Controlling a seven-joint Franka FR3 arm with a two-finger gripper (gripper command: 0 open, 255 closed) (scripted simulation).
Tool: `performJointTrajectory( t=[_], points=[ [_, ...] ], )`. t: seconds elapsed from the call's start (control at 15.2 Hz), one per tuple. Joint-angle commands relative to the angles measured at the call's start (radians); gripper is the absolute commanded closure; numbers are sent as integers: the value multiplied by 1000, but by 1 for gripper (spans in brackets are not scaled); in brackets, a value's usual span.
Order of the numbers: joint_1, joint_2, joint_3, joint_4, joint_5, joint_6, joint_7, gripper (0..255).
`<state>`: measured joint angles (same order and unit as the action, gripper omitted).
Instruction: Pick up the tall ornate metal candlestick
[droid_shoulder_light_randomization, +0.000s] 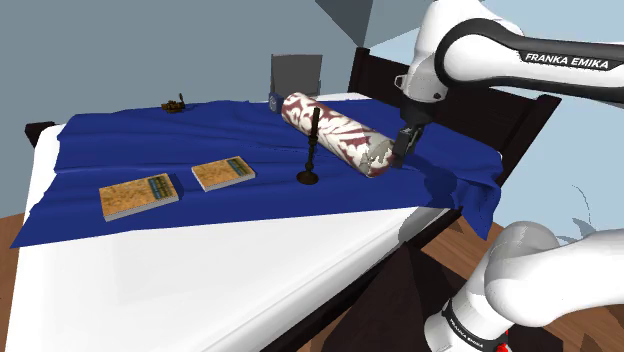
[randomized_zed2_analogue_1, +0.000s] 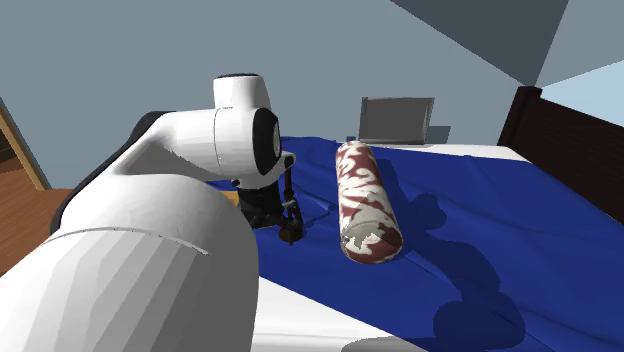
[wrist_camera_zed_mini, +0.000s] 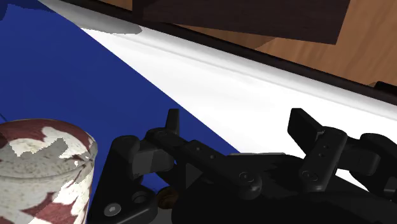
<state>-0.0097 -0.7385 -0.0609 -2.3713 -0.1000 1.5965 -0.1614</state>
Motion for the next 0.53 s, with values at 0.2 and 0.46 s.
performJointTrajectory(
  t=[0.2,0.46],
  points=[
    [1,64,-15,-13,-10,129,-10,0],
    [3,163,-36,-9,-19,295,-25,0]
  ],
)
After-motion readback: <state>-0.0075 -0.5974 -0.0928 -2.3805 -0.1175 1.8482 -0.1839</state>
